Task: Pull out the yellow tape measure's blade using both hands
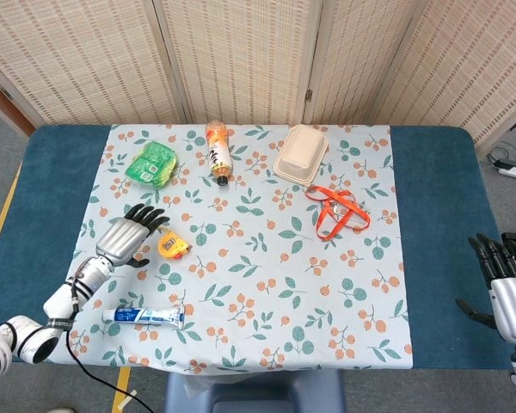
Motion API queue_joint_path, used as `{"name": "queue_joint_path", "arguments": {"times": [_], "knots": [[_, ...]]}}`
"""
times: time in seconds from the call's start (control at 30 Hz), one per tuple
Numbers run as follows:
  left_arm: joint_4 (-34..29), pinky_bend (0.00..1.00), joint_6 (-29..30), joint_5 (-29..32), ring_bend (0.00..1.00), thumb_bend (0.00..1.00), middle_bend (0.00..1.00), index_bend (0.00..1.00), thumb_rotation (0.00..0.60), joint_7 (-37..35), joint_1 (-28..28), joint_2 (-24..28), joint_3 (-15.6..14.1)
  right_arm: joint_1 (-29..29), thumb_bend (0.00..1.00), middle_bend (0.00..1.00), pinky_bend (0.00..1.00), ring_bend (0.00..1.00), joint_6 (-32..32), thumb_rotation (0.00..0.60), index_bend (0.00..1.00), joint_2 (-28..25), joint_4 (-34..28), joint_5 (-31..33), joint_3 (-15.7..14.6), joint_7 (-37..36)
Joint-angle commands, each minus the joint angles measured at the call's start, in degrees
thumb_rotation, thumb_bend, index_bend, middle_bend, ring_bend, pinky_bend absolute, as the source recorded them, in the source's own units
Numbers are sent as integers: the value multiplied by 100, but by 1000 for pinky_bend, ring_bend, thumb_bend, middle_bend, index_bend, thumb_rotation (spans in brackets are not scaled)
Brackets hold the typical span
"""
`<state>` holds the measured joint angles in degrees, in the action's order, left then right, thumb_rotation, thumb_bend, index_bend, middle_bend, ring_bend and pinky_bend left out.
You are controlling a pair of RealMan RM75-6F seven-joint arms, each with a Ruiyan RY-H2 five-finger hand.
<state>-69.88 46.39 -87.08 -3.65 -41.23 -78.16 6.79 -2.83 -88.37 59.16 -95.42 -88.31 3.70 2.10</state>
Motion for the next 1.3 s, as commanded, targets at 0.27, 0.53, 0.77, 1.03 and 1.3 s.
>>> {"name": "queue_joint_path", "arguments": {"times": [0.27,0.53,0.77,1.03,1.3], "knots": [[849,0,-451,-230,79,263,96,189,600,-393,-497,-530,-334,31,194,87,0,105,9,600,0,0,-55,39,-15,68],[1415,0,-534,-307,106,270,130,218,600,-635,-678,-877,-513,43,193,87,0,104,32,600,0,25,-71,75,-19,112],[1819,0,-583,-334,147,276,193,239,600,-817,-786,-1115,-641,65,194,87,0,103,33,600,0,35,-98,114,-20,168],[2150,0,-439,-381,195,278,271,304,600,-1076,-825,-1299,-746,66,194,87,0,101,59,600,0,33,-131,171,-1,213],[2384,0,-178,-468,261,280,362,398,600,-1363,-823,-1437,-840,40,194,87,0,101,104,600,0,41,-150,198,19,248]]}}
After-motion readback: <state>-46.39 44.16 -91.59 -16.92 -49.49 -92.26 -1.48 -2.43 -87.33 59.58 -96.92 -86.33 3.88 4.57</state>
